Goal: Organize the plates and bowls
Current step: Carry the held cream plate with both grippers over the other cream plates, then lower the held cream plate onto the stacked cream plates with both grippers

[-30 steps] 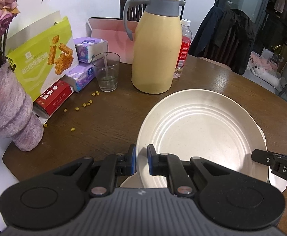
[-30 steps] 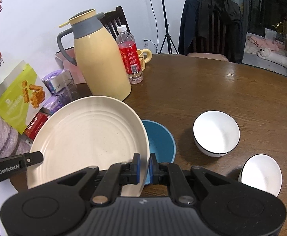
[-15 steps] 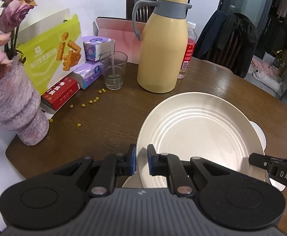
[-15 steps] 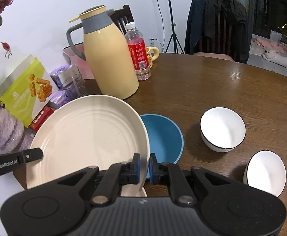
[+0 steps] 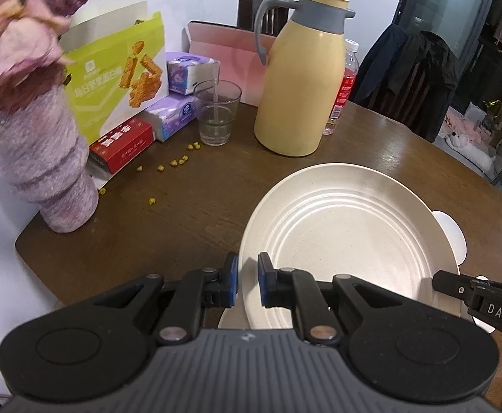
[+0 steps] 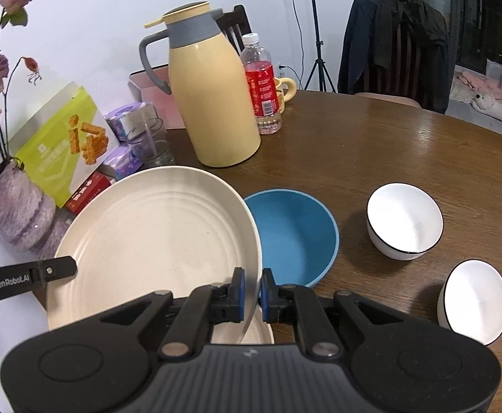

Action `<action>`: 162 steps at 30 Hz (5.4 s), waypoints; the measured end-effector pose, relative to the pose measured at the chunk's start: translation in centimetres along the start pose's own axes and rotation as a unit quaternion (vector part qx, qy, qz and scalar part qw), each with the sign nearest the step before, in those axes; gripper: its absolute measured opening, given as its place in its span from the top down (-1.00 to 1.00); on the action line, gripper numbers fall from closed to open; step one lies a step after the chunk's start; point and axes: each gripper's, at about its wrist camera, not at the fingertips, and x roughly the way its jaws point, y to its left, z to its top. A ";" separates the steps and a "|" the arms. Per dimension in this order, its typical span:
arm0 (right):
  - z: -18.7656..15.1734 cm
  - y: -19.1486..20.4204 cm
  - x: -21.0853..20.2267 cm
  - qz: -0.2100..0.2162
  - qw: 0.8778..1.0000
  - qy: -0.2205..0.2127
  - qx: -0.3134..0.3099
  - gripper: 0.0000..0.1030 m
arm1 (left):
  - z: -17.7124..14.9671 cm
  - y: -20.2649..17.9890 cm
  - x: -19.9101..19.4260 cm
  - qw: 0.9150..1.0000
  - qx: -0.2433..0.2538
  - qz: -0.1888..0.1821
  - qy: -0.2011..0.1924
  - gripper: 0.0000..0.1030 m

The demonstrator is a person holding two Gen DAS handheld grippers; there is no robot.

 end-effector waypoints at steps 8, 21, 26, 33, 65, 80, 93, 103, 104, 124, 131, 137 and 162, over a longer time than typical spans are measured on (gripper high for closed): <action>-1.0 0.7 0.1 0.008 1.000 0.005 -0.005 0.83 | -0.9 0.9 -0.6 1.000 -0.012 0.006 0.000 0.76; -2.3 1.2 0.8 0.018 1.000 0.012 -0.011 0.83 | -2.6 2.3 -0.4 1.000 -0.023 0.008 0.010 0.76; -2.9 1.5 1.0 0.020 1.000 0.015 -0.016 0.83 | -3.1 2.8 -0.2 1.000 -0.028 0.007 0.011 0.76; -3.5 1.8 1.4 0.019 1.000 0.016 -0.019 0.83 | -3.7 3.2 0.3 0.999 -0.026 0.009 0.018 0.76; -5.5 2.1 3.9 0.009 0.998 0.050 -0.035 0.83 | -5.9 4.4 3.0 0.998 -0.036 0.005 0.050 0.76; -6.5 1.1 5.0 0.000 0.998 0.059 -0.038 0.82 | -6.9 3.7 4.7 0.998 -0.022 0.000 0.062 0.76; -7.2 0.5 6.0 -0.011 0.997 0.067 -0.040 0.82 | -7.5 3.1 6.2 0.997 -0.011 0.001 0.074 0.76; -7.7 0.2 6.8 -0.020 0.996 0.071 -0.048 0.81 | -7.7 2.7 7.3 0.997 -0.001 0.004 0.079 0.76; -7.7 0.2 6.8 -0.021 0.996 0.072 -0.049 0.81 | -7.8 2.7 7.5 0.997 0.001 0.004 0.081 0.76; -8.1 0.5 7.9 -0.035 0.994 0.075 -0.066 0.79 | -8.2 1.4 8.6 0.996 0.042 0.026 0.074 0.76; -8.0 0.6 7.6 -0.037 0.995 0.068 -0.069 0.79 | -8.2 0.7 8.6 0.995 0.066 0.037 0.066 0.76; -8.1 0.5 7.9 -0.039 0.994 0.072 -0.068 0.79 | -8.4 0.2 8.8 0.993 0.083 0.045 0.071 0.76; -8.6 0.9 8.9 -0.049 0.992 0.076 -0.085 0.77 | -9.2 -1.5 9.7 0.981 0.155 0.091 0.069 0.73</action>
